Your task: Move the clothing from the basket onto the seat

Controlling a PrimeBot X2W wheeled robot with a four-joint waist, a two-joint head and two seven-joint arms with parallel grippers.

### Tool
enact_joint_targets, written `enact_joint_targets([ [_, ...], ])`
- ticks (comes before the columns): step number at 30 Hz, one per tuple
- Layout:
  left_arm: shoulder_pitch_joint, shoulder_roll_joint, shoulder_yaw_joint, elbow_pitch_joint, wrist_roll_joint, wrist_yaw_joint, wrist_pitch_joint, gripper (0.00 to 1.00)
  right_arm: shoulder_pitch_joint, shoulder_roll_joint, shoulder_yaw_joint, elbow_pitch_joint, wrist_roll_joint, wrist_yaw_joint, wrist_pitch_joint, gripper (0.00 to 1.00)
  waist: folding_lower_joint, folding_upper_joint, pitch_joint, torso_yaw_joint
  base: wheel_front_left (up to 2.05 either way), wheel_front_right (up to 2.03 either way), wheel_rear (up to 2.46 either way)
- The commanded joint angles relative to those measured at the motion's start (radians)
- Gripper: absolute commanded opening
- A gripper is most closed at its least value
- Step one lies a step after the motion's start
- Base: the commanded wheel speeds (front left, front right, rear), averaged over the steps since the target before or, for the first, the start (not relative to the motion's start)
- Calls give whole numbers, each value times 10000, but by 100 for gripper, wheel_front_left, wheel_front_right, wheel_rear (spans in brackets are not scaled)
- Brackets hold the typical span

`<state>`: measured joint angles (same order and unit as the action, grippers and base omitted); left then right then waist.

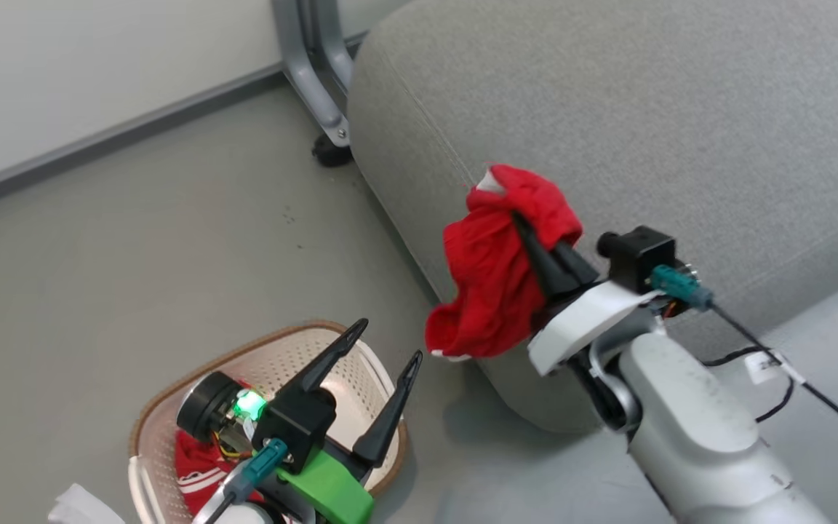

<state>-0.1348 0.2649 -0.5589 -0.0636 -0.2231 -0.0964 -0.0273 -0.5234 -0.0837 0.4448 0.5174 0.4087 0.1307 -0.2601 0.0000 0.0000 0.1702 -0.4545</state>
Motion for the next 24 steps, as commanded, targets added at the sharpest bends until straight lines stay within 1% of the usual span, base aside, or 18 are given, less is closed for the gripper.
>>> enact_joint_targets([
  [1,-238,108,-15,-46,128,-26,71,100,-288,-141,-309,12,-149,1,-62,0,0,0,700,-500,0,0,0],
  [4,-464,129,-101,-102,133,-78,158,100,-467,-239,-1025,-39,-174,1,-59,0,0,0,978,-383,0,0,0],
  [8,-826,156,-189,-187,230,-95,234,100,-902,-597,-2072,-182,-389,1,-62,0,0,0,1484,-64,0,0,0],
  [10,-1066,159,-272,-240,270,-125,251,100,-1246,-834,-2604,-187,-445,1,-63,0,0,0,1797,162,0,0,0],
  [15,-1756,163,-538,-347,408,-201,293,100,-2403,-1715,-3815,179,-854,1,-62,0,0,0,2600,861,0,0,0],
  [16,-1883,177,-586,-351,443,-218,307,100,-2605,-1781,-4017,269,-806,-1,-63,0,0,0,2744,985,0,0,0],
  [20,-2437,182,-793,-362,566,-257,260,100,-3536,-2508,-4661,810,-1033,-4,-57,0,0,0,3394,1603,0,0,0],
  [24,-2924,196,-954,-315,663,-275,167,100,-4064,-2858,-5027,1371,-980,-4,-56,0,0,0,3945,2081,0,0,0],
])
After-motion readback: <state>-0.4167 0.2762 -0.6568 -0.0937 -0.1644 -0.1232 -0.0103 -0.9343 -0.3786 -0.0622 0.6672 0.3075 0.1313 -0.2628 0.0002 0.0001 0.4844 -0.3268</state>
